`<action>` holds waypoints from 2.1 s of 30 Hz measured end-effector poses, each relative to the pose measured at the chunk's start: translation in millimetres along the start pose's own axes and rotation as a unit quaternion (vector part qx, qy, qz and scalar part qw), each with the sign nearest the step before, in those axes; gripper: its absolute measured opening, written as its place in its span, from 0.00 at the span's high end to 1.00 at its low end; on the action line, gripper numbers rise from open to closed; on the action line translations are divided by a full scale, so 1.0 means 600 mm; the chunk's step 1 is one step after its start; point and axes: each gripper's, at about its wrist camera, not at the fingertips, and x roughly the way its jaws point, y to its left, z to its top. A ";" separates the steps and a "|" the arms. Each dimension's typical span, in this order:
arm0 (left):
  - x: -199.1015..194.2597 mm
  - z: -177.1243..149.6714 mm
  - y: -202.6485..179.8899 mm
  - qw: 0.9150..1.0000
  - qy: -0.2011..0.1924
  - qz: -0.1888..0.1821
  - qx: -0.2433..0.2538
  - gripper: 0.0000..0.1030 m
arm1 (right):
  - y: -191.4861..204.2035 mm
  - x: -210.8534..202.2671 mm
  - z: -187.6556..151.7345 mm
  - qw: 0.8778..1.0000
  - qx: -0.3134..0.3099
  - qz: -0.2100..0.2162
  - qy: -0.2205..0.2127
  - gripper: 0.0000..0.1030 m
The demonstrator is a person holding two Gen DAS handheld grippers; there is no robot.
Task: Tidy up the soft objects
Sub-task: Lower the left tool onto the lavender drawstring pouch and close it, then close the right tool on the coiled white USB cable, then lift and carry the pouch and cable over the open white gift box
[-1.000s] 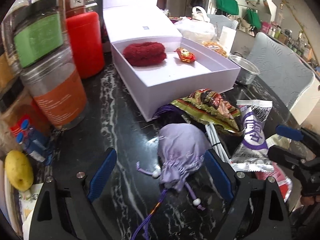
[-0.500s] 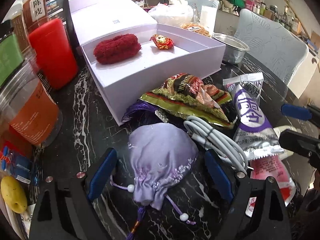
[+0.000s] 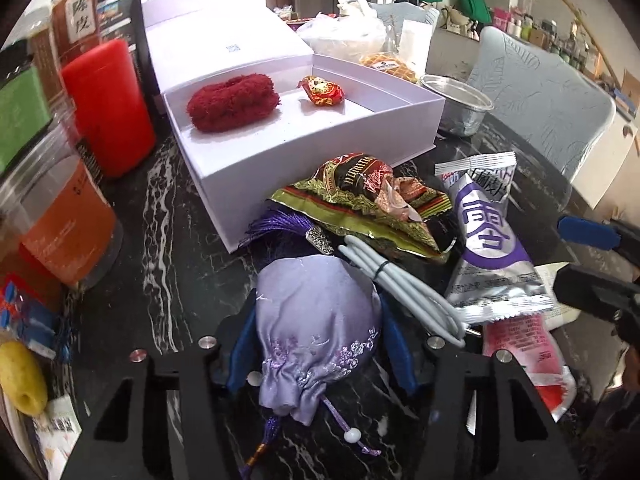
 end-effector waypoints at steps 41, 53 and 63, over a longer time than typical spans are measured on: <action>-0.098 -0.114 0.124 0.985 -0.015 0.035 -0.168 0.45 | 0.167 0.124 0.009 0.992 -0.105 0.050 0.053 0.25; -0.095 -0.114 0.121 0.985 -0.014 0.037 -0.166 0.46 | 0.181 0.145 0.015 0.987 -0.147 0.006 0.066 0.51; -0.111 -0.109 0.111 0.986 -0.022 0.050 -0.156 0.46 | 0.175 0.116 0.005 0.989 -0.131 0.037 0.054 0.52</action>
